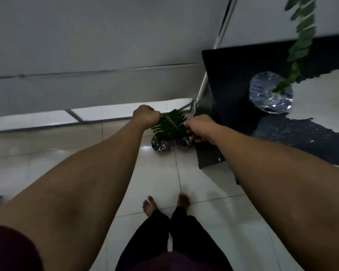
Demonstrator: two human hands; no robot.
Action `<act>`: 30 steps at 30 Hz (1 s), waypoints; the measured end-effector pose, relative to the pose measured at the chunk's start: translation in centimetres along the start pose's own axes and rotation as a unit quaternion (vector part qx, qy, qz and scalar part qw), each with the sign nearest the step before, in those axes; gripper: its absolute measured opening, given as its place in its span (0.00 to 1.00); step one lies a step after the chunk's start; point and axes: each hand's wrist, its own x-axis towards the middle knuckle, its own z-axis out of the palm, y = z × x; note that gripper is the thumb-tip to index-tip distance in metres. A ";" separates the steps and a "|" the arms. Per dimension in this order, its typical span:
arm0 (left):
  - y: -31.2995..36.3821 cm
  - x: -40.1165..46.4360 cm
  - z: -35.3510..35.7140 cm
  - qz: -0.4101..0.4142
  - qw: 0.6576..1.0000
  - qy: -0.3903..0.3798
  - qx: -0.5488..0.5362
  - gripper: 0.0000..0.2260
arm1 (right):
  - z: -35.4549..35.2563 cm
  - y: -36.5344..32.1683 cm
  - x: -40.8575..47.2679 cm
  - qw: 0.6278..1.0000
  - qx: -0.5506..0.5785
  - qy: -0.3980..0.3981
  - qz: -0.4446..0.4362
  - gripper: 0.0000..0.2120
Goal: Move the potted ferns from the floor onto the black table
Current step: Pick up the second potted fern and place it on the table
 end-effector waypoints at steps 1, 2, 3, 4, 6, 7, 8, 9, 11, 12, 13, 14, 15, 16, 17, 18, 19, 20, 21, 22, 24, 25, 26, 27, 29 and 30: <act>-0.8 0.8 0.2 -0.004 1.000 0.000 0.000 0.04 | 0.9 0.1 1.0 1.000 -0.001 0.002 0.006 0.13; -1.7 2.0 0.5 -0.003 1.000 0.000 -0.006 0.05 | 1.9 0.2 2.4 1.000 0.001 0.005 0.013 0.14; -2.7 3.4 0.9 -0.006 1.000 0.000 -0.009 0.05 | 2.9 0.5 4.0 1.000 0.003 0.010 0.020 0.14; -3.7 4.8 1.4 -0.003 1.000 -0.001 -0.011 0.05 | 3.9 1.0 5.7 1.000 0.003 0.015 0.025 0.14; -6.1 8.2 2.7 -0.006 1.000 0.000 -0.011 0.05 | 6.4 2.5 9.7 0.999 -0.001 0.023 0.036 0.14; -7.6 10.4 3.7 -0.005 1.000 0.004 -0.012 0.05 | 8.0 3.5 12.1 0.999 -0.006 0.028 0.034 0.14; -8.7 11.9 4.4 -0.007 1.000 0.006 -0.015 0.07 | 9.1 4.4 13.8 0.999 -0.012 0.030 0.034 0.14; -10.3 13.9 5.6 -0.011 1.000 0.011 -0.014 0.09 | 10.7 5.6 16.2 0.999 -0.018 0.027 0.038 0.15; -13.8 18.4 8.4 -0.007 1.000 0.016 -0.010 0.11 | 13.9 8.4 21.1 0.997 -0.041 0.024 0.053 0.16; -16.0 21.0 10.5 -0.009 1.000 0.015 -0.005 0.11 | 15.6 10.2 24.1 0.997 -0.050 0.024 0.061 0.17; -17.5 22.6 11.7 -0.015 1.000 0.013 -0.001 0.09 | 16.6 11.5 25.9 0.995 -0.062 0.024 0.070 0.18; -19.5 24.7 13.5 -0.023 1.000 0.010 -0.002 0.10 | 17.9 13.0 28.4 0.995 -0.065 0.023 0.077 0.19; -21.2 26.7 15.2 -0.025 1.000 0.009 -0.001 0.12 | 19.1 14.5 30.7 0.994 -0.069 0.024 0.081 0.20; -23.0 28.8 16.9 -0.026 1.000 0.006 0.001 0.13 | 20.2 15.9 33.0 0.994 -0.065 0.028 0.087 0.21; -24.5 30.4 18.4 -0.027 1.000 0.002 0.003 0.12 | 21.1 17.2 35.1 0.993 -0.061 0.032 0.091 0.21; -26.0 32.0 19.9 -0.034 0.999 -0.003 0.006 0.09 | 22.0 18.3 37.0 0.993 -0.061 0.038 0.092 0.22; -27.3 33.6 21.4 -0.037 0.999 -0.008 0.007 0.08 | 22.7 19.4 39.0 0.993 -0.064 0.044 0.086 0.23; -28.8 35.5 23.1 -0.045 0.999 -0.012 0.009 0.12 | 23.5 20.6 40.8 0.993 -0.067 0.051 0.077 0.23; -29.9 37.0 24.5 -0.048 0.999 -0.014 0.015 0.17 | 24.1 21.6 42.5 0.994 -0.068 0.055 0.065 0.23; -31.0 38.3 25.9 -0.056 0.998 -0.018 0.018 0.20 | 24.7 22.5 44.0 0.995 -0.068 0.053 0.057 0.23; -32.7 41.5 29.0 -0.066 0.998 -0.012 0.016 0.22 | 25.7 24.5 47.6 0.995 -0.062 0.049 0.054 0.24; -33.2 42.4 29.9 -0.068 0.998 -0.008 0.014 0.24 | 26.0 25.1 48.7 0.996 -0.058 0.045 0.059 0.25; -33.5 43.4 30.7 -0.073 0.997 -0.008 0.007 0.26 | 26.2 25.5 49.8 0.995 -0.057 0.042 0.069 0.27; -33.7 44.1 31.5 -0.073 0.997 -0.009 -0.002 0.28 | 26.5 26.0 50.8 0.995 -0.059 0.040 0.068 0.27; -33.9 45.8 32.9 -0.069 0.997 -0.011 -0.020 0.31 | 27.0 26.8 53.0 0.997 -0.043 0.042 0.047 0.26; -34.0 46.5 33.3 -0.069 0.997 -0.012 -0.029 0.32 | 27.2 26.9 53.7 0.998 -0.027 0.043 0.035 0.25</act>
